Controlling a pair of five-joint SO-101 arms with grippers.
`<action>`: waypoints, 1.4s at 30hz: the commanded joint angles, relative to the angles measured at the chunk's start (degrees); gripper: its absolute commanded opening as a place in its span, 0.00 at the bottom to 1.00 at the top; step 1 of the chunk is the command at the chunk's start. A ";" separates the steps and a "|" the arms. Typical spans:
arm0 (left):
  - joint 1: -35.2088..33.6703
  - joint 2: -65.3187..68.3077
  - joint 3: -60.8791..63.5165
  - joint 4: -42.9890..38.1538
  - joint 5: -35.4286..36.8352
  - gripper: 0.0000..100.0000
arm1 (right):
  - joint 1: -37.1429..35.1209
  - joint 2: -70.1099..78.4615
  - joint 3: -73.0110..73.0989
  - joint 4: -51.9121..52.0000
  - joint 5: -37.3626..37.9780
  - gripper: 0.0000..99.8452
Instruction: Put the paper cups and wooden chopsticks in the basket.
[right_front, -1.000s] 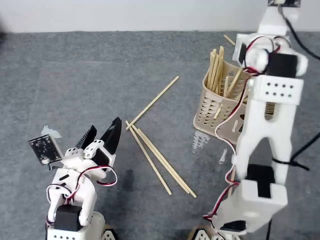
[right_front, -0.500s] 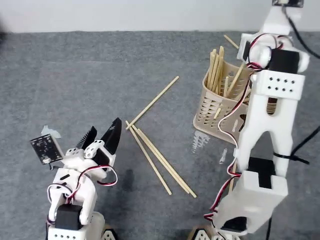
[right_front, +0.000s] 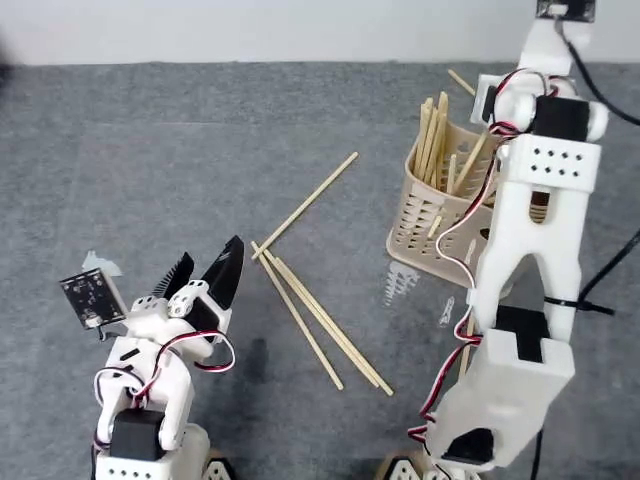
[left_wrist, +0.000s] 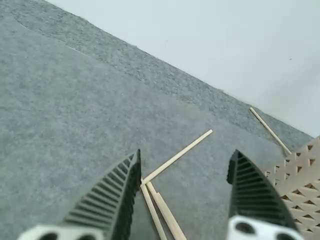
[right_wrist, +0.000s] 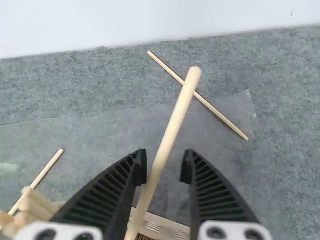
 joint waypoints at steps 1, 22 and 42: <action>-0.18 -0.88 -0.48 -1.58 -0.44 0.27 | 0.31 -2.07 -3.16 -1.10 -0.18 0.06; -0.09 -0.88 -0.40 -1.49 -0.44 0.27 | 0.66 -4.18 -3.16 -8.66 1.85 0.01; -0.09 -0.88 -0.40 -1.49 -0.44 0.27 | 0.31 -4.09 -9.32 -12.35 4.57 0.01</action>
